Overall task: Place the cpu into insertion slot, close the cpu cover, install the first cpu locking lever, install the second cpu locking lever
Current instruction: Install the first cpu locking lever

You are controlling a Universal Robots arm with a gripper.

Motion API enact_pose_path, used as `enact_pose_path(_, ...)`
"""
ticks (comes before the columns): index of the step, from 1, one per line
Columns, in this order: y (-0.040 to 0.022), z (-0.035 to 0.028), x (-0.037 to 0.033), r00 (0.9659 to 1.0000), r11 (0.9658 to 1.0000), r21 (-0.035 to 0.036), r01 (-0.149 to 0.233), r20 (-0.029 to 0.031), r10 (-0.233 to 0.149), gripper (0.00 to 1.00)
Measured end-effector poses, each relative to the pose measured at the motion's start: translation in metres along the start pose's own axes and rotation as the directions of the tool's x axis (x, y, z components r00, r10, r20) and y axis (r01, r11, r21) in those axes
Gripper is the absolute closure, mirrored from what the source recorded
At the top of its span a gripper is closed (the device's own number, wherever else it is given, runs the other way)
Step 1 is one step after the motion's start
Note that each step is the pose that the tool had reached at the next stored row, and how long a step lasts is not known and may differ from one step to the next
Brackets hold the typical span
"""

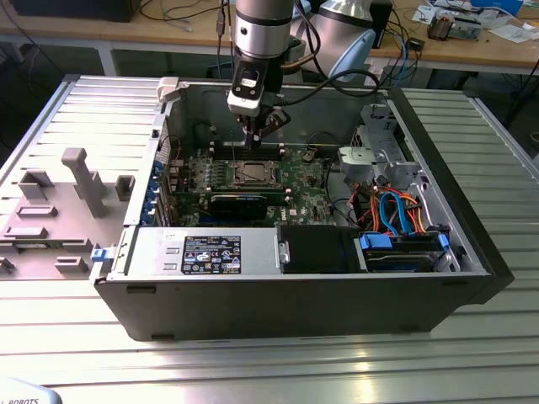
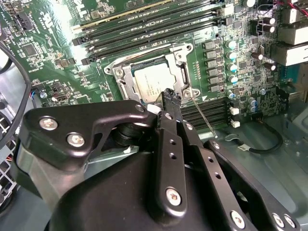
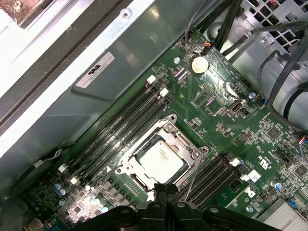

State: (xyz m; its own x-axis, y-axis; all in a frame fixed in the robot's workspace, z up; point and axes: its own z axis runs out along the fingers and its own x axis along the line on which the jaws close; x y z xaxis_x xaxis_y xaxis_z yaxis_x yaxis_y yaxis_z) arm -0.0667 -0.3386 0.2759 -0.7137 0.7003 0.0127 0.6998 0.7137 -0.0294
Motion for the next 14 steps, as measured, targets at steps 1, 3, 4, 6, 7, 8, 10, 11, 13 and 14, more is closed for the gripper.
enact_pose_path(1,0.0,0.0,0.0,1.0,1.0,0.0001,0.003,0.0001,-0.003,0.89)
enact_pose_path(3,0.0,0.0,0.0,1.0,1.0,0.0001,0.008,0.0002,-0.008,0.89)
enact_pose_path(4,0.0,0.0,0.0,1.0,1.0,0.0002,0.009,0.0003,-0.009,0.89)
enact_pose_path(6,0.0,0.0,0.0,0.9999,0.9999,0.0002,0.013,0.0004,-0.013,0.89)
enact_pose_path(7,0.0,0.0,0.0,0.9999,0.9999,0.0003,0.016,0.0004,-0.016,0.89)
enact_pose_path(8,0.0,0.0,0.0,0.9999,0.9999,0.0003,0.017,0.0005,-0.017,0.89)
enact_pose_path(10,0.0,0.0,0.0,0.9997,0.9997,0.0004,0.023,0.0007,-0.023,0.89)
enact_pose_path(11,0.0,0.0,0.0,0.9997,0.9997,0.0003,0.025,0.0007,-0.025,0.89)
enact_pose_path(13,0.0,0.0,0.0,0.9996,0.9996,0.0004,0.028,0.0009,-0.028,0.89)
enact_pose_path(14,0.0,0.0,0.0,0.9996,0.9996,0.0005,0.03,0.0009,-0.03,0.89)
